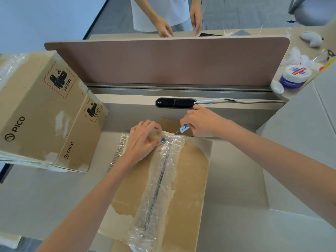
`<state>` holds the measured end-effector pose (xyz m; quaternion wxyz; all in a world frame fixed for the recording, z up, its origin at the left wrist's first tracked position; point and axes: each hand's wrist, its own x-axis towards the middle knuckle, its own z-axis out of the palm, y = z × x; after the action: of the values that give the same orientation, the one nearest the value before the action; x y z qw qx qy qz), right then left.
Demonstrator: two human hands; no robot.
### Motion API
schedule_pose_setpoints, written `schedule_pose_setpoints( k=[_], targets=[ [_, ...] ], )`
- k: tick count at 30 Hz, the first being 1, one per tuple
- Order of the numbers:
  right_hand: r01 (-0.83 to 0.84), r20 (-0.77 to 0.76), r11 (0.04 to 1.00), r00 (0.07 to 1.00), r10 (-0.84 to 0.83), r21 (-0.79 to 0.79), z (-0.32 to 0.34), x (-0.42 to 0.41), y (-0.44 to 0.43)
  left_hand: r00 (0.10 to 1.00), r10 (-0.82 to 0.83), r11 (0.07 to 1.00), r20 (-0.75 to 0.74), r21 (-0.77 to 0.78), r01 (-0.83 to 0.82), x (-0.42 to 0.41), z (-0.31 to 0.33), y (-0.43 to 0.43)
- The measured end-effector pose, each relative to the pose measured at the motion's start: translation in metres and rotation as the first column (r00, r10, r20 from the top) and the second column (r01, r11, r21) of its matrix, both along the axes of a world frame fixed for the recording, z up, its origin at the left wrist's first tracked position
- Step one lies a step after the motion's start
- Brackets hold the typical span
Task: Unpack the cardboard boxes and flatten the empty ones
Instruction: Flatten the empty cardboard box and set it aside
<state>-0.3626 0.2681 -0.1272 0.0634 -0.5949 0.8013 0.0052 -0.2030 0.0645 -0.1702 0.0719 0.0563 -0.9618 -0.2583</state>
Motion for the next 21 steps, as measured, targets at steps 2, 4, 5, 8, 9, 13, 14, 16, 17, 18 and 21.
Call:
schedule_pose_setpoints(
  k=[2,4,5,8,9,13,14,16,17,18,21],
  targets=[
    [0.006,-0.019,1.0,1.0,-0.006,-0.004,0.002,0.001,0.002,1.0,0.0,1.0,-0.001,-0.003,0.0,0.0,0.0,0.001],
    [0.007,-0.043,1.0,0.999,-0.008,-0.007,0.002,0.002,0.003,1.0,0.006,1.0,0.004,-0.004,-0.006,0.0,0.0,0.001],
    [0.009,-0.053,1.0,0.999,-0.009,-0.008,0.003,0.002,0.004,1.0,0.007,1.0,0.005,0.001,-0.007,0.0,0.0,0.002],
    [0.028,-0.068,1.0,0.997,-0.027,0.014,0.002,0.003,0.006,1.0,0.005,1.0,-0.001,0.019,-0.005,0.001,0.0,0.003],
    [0.037,-0.066,0.999,0.997,-0.035,0.024,0.004,0.003,0.007,1.0,0.004,1.0,-0.004,0.023,-0.004,0.001,0.0,0.003],
    [0.138,-0.083,0.99,0.987,-0.134,0.036,0.007,0.01,0.003,1.0,0.024,0.999,-0.008,0.029,-0.024,0.0,0.003,0.003],
    [0.17,-0.113,0.985,0.98,-0.166,0.018,0.009,0.013,0.001,0.999,0.036,0.999,-0.008,0.037,-0.036,-0.001,0.004,0.001],
    [0.225,-0.162,0.974,0.96,-0.228,-0.036,0.011,0.019,-0.004,0.998,0.063,0.997,-0.013,0.046,-0.062,-0.002,0.004,-0.004],
    [0.252,-0.173,0.966,0.95,-0.259,-0.065,0.013,0.021,-0.006,0.997,0.077,0.996,-0.015,0.046,-0.076,-0.003,0.004,-0.006],
    [0.276,-0.173,0.957,0.942,-0.287,-0.087,0.015,0.023,-0.008,0.996,0.091,0.995,-0.014,0.044,-0.091,-0.004,0.004,-0.007],
    [0.319,-0.115,0.94,0.936,-0.332,-0.121,0.016,0.031,-0.015,0.99,0.14,0.99,-0.001,0.034,-0.139,-0.01,0.004,-0.007]
  ],
)
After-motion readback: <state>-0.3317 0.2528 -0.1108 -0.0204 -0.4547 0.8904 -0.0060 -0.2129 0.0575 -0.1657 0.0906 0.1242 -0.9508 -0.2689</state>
